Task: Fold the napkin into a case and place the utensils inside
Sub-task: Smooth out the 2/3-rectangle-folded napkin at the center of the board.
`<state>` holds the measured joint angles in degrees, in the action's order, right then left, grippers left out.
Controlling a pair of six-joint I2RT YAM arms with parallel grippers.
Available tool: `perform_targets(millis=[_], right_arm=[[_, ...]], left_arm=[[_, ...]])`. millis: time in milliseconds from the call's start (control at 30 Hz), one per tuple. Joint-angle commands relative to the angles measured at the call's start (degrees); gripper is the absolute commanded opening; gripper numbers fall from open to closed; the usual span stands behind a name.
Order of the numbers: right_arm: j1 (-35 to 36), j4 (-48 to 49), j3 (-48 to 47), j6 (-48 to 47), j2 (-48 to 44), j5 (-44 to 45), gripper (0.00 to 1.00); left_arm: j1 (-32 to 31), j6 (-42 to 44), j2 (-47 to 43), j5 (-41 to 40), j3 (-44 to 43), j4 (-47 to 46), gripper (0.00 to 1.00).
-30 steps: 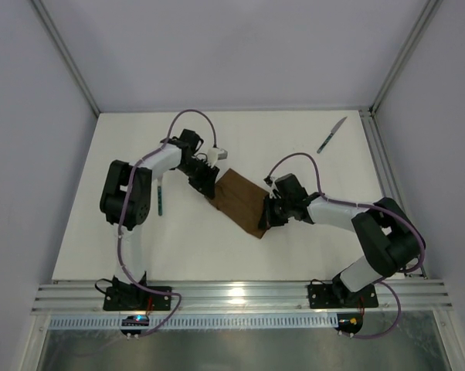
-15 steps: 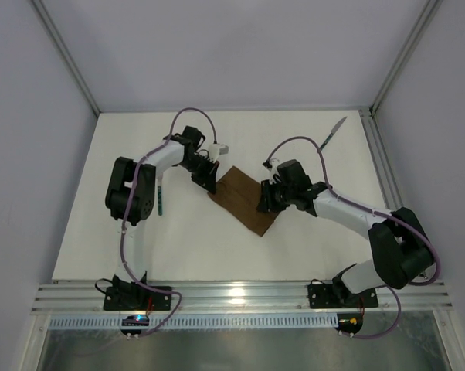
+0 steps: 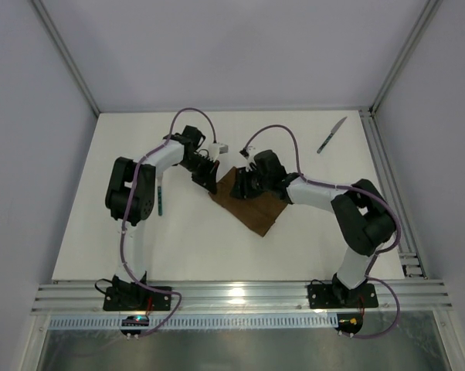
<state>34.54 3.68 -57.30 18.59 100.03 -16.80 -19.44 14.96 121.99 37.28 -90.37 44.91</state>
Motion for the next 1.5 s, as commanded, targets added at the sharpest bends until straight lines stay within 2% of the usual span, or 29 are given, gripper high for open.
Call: perform_targets(millis=[0, 167, 333, 367, 467, 533, 567, 667, 867, 1100, 1367, 1467], right_arm=[[0.96, 5.28, -3.78, 1.10, 2.62, 0.96, 0.49], [0.96, 4.93, -4.66, 1.62, 6.05, 2.56, 0.48], [0.96, 4.67, -5.19, 3.64, 9.13, 3.70, 0.21], [0.88, 4.41, -5.37, 3.91, 9.48, 3.79, 0.12], [0.53, 3.79, -5.98, 4.96, 10.71, 3.53, 0.07], [0.17, 2.31, -7.03, 5.49, 12.11, 3.26, 0.06], [-0.26, 1.77, -7.39, 5.75, 12.64, 2.83, 0.05], [-0.97, 0.71, -7.74, 6.81, 14.22, 1.16, 0.04], [-1.76, 1.68, -5.81, 7.08, 14.49, -1.04, 0.04], [-1.94, 1.94, -6.60, 6.64, 14.85, -2.71, 0.04], [-2.29, 2.03, -6.60, 6.72, 14.84, -3.33, 0.04], [-2.46, 2.12, -6.77, 6.99, 14.76, -3.42, 0.04]], left_arm=[[-0.24, -1.51, 0.35, 1.57, -1.39, 0.36, 0.00], [-0.25, -1.95, 0.70, 1.75, -1.21, 0.18, 0.00], [-0.25, -2.04, 0.70, 2.10, -1.21, 0.36, 0.02], [-0.25, -1.87, 0.70, 1.92, -1.21, 0.45, 0.03], [-0.25, -1.60, 0.26, 2.27, -1.13, 0.53, 0.08], [-0.25, -1.43, 0.00, 3.06, -1.13, 0.71, 0.15], [-0.25, -1.34, -0.26, 3.15, -1.13, 0.71, 0.23], [-0.25, -1.08, -1.66, 1.58, -1.04, 0.36, 0.35], [-0.25, -0.37, -6.85, -4.57, -2.00, -1.83, 0.46], [-2.18, 4.02, -3.79, -5.90, -6.66, -1.67, 0.46], [-5.25, 10.34, -1.94, -7.31, -6.40, 0.00, 0.36], [-5.43, 11.14, -2.20, -7.48, -6.40, 1.41, 0.35]])
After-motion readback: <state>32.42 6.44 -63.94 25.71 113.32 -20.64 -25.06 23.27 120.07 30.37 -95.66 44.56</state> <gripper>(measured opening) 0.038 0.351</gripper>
